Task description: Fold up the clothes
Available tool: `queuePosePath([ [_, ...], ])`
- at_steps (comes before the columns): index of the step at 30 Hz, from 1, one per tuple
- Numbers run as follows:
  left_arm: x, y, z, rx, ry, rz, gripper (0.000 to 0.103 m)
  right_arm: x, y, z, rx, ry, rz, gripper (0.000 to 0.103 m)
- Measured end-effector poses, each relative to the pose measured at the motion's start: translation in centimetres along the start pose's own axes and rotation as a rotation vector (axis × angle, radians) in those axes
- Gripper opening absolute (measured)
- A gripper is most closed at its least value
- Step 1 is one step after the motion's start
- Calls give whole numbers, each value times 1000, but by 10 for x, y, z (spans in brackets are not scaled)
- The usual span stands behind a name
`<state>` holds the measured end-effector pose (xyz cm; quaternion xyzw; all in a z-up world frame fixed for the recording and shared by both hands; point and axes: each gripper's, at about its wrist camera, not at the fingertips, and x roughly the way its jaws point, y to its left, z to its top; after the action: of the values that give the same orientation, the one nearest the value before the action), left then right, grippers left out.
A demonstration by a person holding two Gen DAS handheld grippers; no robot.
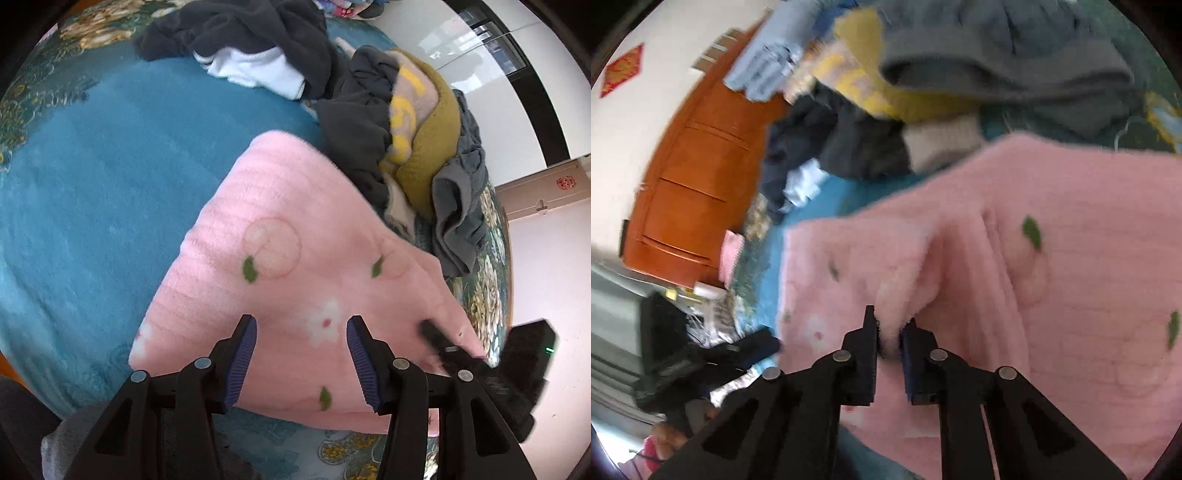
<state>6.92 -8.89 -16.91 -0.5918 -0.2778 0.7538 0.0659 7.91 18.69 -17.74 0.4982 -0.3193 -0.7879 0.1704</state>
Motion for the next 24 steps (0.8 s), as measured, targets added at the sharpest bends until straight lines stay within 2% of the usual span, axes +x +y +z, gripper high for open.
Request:
queuePosePath([
  [3, 6, 1, 1, 2, 35, 14, 55, -26, -7, 2, 22, -66, -3, 10],
  [6, 20, -3, 1, 21, 98, 66, 55, -20, -19, -4, 21, -36, -85, 12],
  [8, 26, -10, 0, 61, 118, 117, 55, -13, -27, -8, 17, -8, -146, 21],
  [9, 28, -12, -1, 80, 126, 133, 55, -11, -31, -10, 22, -7, -163, 37],
  [10, 29, -14, -1, 90, 132, 143, 55, -11, -33, -11, 33, -16, -171, 47],
  [12, 33, -16, -2, 102, 144, 156, 55, -8, -40, -14, 56, -5, -178, 50],
  [15, 37, -15, -2, 99, 159, 159, 55, 0, -50, -18, 77, 38, -167, 50],
  [17, 37, -14, -1, 90, 160, 152, 55, 0, -54, -19, 118, 34, -126, 49],
  [19, 36, -12, -1, 80, 156, 137, 55, -5, -52, -19, 131, 11, -82, 17],
  [22, 35, -10, -1, 72, 153, 115, 55, -13, -45, -17, 129, -28, -34, 15],
  [24, 35, -10, -1, 74, 159, 104, 55, -19, -44, -14, 128, -44, -33, 15],
])
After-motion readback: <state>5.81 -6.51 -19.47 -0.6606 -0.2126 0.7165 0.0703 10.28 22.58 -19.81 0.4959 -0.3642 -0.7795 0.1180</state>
